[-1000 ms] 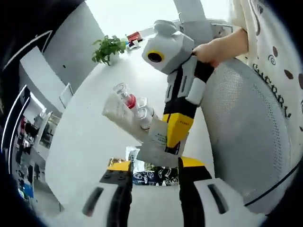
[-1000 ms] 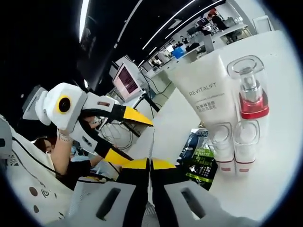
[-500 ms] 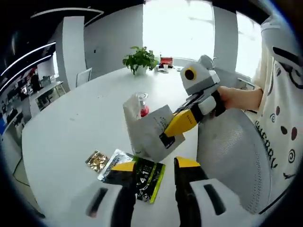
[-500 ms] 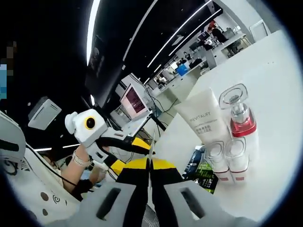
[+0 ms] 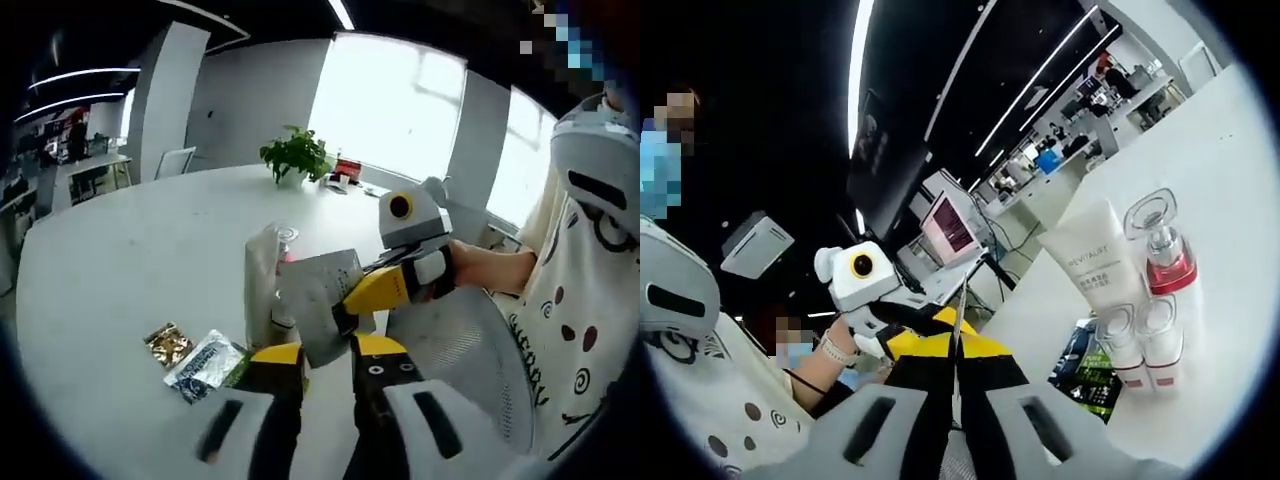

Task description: Arrange the skincare products in the storage area until every visible bottle or jar stands upright without overlapping.

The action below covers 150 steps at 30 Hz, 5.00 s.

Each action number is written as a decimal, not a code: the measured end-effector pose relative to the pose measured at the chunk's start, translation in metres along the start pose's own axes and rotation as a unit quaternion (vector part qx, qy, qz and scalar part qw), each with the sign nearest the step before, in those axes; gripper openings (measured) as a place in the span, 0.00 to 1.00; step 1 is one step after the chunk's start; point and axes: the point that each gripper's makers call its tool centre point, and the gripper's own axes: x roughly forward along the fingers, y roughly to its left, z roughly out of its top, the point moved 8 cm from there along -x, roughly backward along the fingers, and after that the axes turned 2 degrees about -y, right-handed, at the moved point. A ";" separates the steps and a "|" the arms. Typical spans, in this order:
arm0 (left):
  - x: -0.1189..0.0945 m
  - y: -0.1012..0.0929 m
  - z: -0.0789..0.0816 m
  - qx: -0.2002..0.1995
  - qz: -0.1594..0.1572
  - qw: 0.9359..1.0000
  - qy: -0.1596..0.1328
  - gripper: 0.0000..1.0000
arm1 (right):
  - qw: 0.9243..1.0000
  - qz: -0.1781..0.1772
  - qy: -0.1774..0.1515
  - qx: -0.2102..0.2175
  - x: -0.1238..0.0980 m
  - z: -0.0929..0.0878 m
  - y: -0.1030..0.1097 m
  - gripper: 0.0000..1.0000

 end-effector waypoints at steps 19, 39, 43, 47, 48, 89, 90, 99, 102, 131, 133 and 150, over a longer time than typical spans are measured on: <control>-0.002 -0.005 0.003 -0.013 0.004 1.000 -0.012 0.01 | 1.000 -0.002 -0.006 0.000 -0.006 -0.001 -0.003 0.01; -0.006 -0.018 0.011 0.089 -0.005 0.990 0.109 0.00 | 0.991 -0.021 0.102 -0.080 -0.013 -0.011 -0.007 0.09; -0.008 -0.023 0.015 0.134 0.009 0.980 0.144 0.00 | 0.987 -0.023 0.127 -0.098 -0.014 -0.013 -0.007 0.08; -0.011 -0.034 0.017 0.158 -0.010 0.973 0.166 0.00 | 0.981 -0.032 0.142 -0.125 -0.016 -0.014 -0.007 0.09; -0.011 -0.035 0.017 0.170 -0.010 0.970 0.173 0.00 | 0.979 -0.032 0.147 -0.136 -0.016 -0.013 -0.007 0.10; -0.007 -0.025 -0.013 0.249 -0.009 0.924 0.288 0.00 | 0.889 0.049 0.284 -0.356 0.031 -0.022 0.015 0.01; -0.009 -0.024 -0.013 0.247 -0.007 0.926 0.286 0.00 | 0.888 0.050 0.285 -0.357 0.032 -0.023 0.015 0.01; -0.020 -0.011 -0.017 0.232 0.025 0.940 0.250 0.03 | 0.886 0.056 0.290 -0.357 0.045 -0.021 0.012 0.01; -0.025 -0.006 -0.017 0.232 0.030 0.942 0.238 0.06 | 0.894 0.059 0.285 -0.342 0.050 -0.021 0.011 0.01; -0.057 0.029 -0.055 0.123 0.049 0.965 0.228 0.00 | 0.922 0.054 0.273 -0.267 0.099 -0.051 -0.003 0.01; -0.059 0.034 -0.058 0.100 0.052 0.966 0.231 0.00 | 0.922 0.053 0.278 -0.266 0.102 -0.058 -0.003 0.01; -0.056 0.068 -0.097 0.012 0.041 0.963 0.266 0.01 | 0.917 0.022 0.316 -0.244 0.128 -0.092 -0.029 0.01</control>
